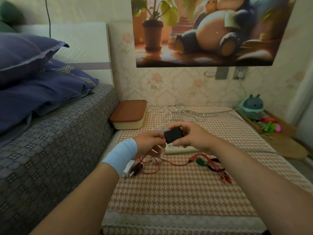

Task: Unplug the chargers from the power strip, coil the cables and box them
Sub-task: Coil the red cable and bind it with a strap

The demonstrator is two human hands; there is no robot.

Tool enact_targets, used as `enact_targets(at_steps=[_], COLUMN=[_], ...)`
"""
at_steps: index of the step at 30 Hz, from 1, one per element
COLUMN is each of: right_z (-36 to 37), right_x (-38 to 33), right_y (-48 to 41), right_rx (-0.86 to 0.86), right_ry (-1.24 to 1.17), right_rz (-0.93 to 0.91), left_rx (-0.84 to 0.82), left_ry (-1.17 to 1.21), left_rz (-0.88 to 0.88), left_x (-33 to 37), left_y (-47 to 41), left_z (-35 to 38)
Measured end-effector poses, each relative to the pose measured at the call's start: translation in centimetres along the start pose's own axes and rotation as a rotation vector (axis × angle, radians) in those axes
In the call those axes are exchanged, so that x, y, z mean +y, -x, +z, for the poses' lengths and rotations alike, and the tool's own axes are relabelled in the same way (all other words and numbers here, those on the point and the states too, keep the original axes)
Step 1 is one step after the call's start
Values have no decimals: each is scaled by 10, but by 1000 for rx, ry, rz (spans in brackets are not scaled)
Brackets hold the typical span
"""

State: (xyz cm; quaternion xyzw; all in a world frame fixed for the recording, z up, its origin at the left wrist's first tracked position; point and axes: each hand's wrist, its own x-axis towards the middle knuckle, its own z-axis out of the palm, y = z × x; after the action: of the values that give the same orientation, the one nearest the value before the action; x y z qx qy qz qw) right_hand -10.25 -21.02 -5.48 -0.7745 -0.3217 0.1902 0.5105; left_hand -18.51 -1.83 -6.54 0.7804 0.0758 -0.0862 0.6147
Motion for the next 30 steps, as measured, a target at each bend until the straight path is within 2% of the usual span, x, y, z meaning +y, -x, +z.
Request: enact_targets(at_steps=[3, 5, 9, 11, 12, 14, 17, 19, 22, 25, 28, 30], right_z=[-5, -5, 2, 1, -2, -11, -30, -44, -62, -72, -72, -68], right_x=[-8, -15, -23, -25, -25, -26, -23, -19, -11, -11, -22, -31], right_y=[-2, -1, 15, 22, 24, 25, 29, 34, 38, 39, 39, 41], right_rx=[149, 149, -201, -385, -419, -375, -296, -254, -83, 70, 45, -26], right_ry=[-326, -543, -592, -510, -427, -209, 150, 242, 301, 217, 22, -48], right_rz=[-36, -59, 11, 48, 60, 91, 132, 184, 158, 62, 9, -14], left_rx=[-57, -56, 26, 79, 117, 250, 591, 670, 604, 538, 418, 221], left_ry=[212, 290, 475, 507, 480, 335, -219, -522, -765, -832, -856, -820], left_rz=[23, 57, 173, 223, 248, 300, 329, 308, 189, 121, 53, -43], left_x=[28, 44, 68, 75, 77, 79, 75, 71, 63, 58, 56, 50], left_y=[3, 2, 0, 2, 4, 8, 9, 11, 13, 10, 6, 5], left_z=[10, 17, 29, 28, 25, 18, 3, -9, -21, -22, -14, -2])
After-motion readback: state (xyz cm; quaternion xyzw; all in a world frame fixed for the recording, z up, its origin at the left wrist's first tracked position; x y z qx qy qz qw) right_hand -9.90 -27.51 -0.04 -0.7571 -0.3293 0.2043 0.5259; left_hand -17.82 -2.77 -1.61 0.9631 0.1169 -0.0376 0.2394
